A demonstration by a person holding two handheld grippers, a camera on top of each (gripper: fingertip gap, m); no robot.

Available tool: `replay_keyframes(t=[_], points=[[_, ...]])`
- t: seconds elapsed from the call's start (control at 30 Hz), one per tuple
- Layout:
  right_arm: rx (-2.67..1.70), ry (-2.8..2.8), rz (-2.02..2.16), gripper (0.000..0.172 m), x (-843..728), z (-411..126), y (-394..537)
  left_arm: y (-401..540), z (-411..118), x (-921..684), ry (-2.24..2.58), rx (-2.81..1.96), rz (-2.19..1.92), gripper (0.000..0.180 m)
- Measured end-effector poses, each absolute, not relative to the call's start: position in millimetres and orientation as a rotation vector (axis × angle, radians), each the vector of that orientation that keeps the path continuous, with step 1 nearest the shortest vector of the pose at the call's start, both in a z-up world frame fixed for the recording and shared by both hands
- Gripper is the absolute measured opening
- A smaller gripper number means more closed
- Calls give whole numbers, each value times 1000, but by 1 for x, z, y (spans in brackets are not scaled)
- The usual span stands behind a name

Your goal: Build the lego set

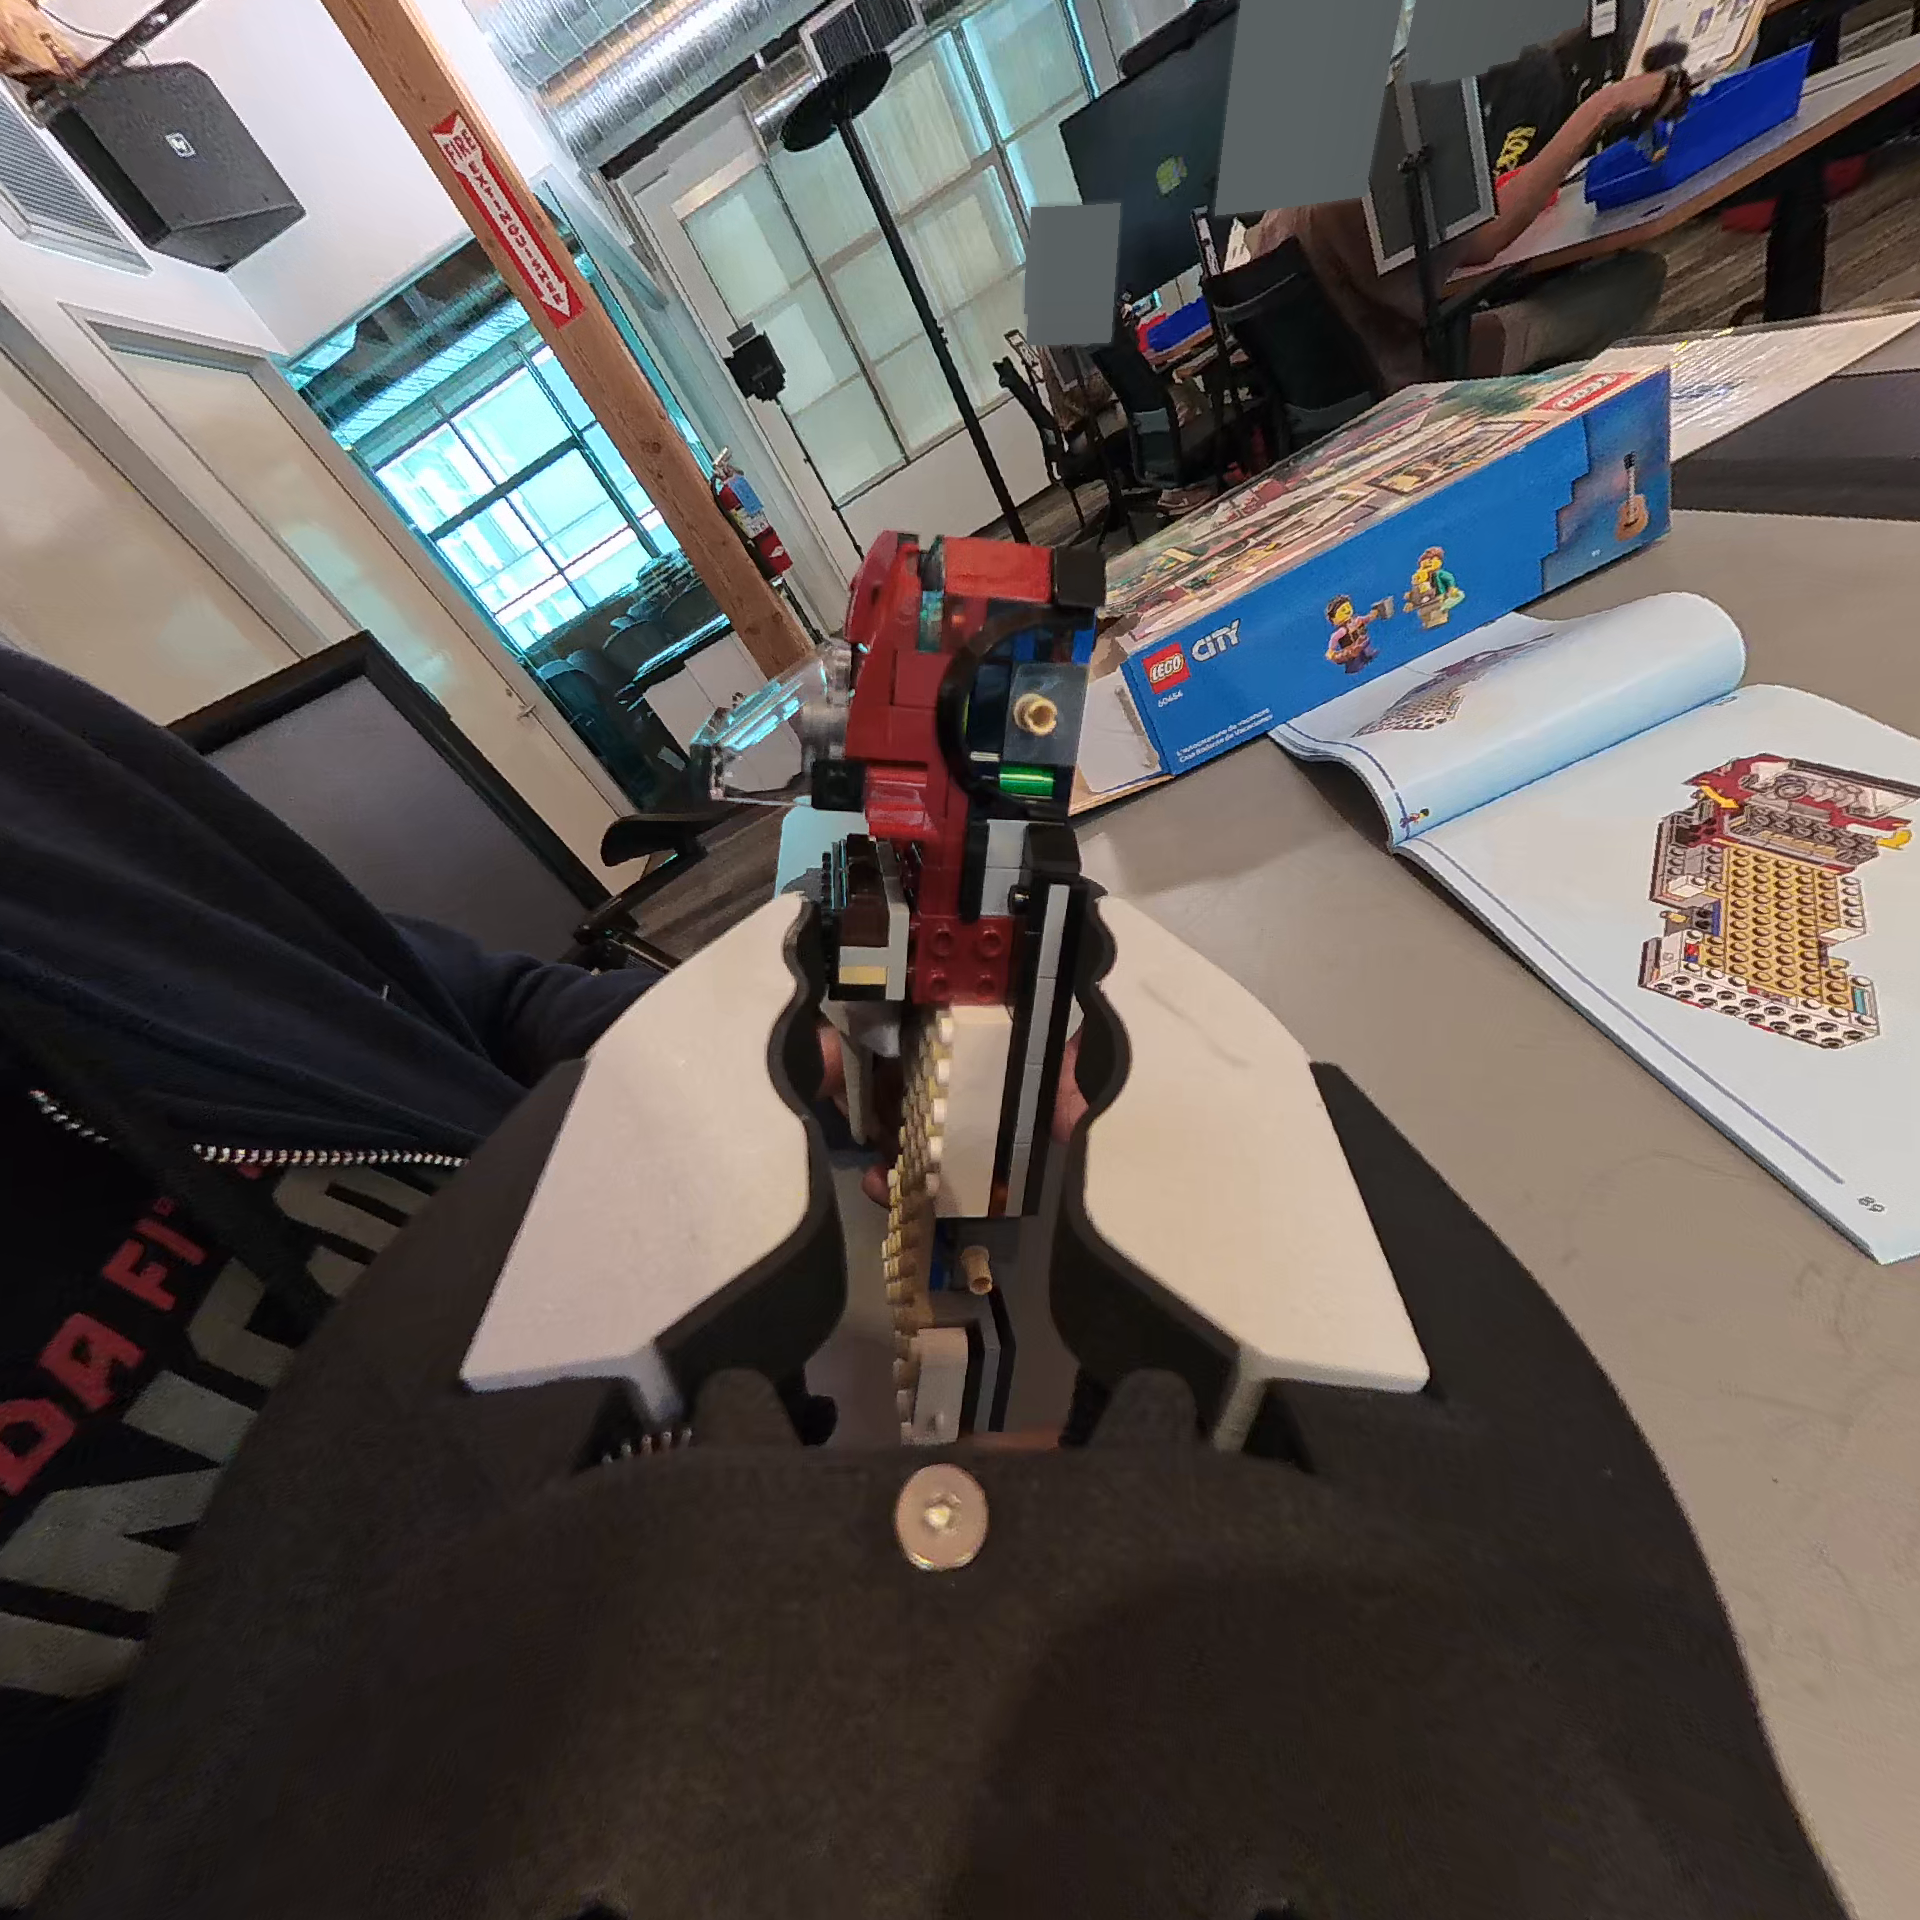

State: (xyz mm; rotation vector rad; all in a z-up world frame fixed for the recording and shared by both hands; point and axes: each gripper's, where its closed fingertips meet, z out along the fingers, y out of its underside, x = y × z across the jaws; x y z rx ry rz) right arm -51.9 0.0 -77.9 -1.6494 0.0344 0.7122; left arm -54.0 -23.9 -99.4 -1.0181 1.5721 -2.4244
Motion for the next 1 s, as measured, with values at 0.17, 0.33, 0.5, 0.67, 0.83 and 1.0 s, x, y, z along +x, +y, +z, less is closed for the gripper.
replay_keyframes(t=[0.17, 0.33, 0.5, 0.67, 0.83, 1.0], points=[[-1645, 43, 719, 46, -52, -78, 0, -24, -100, -54, 1576, -1024, -2423, 21], [-1648, 50, 728, 46, -52, -78, 0, -24, -100, -54, 1581, -1023, -2419, 21], [-1645, 64, 736, 45, -51, -78, 0, -25, -100, -54, 1582, -1021, -2420, 21], [-1643, 69, 739, 45, -51, -78, -1, -25, -100, -54, 1588, -1021, -2420, 21], [-1638, 79, 746, 45, -51, -79, -1, -25, -100, -54, 1589, -1026, -2420, 22], [-1642, 126, 785, 45, -44, -84, -1, -25, -105, -50, 1619, -1097, -2410, 22]])
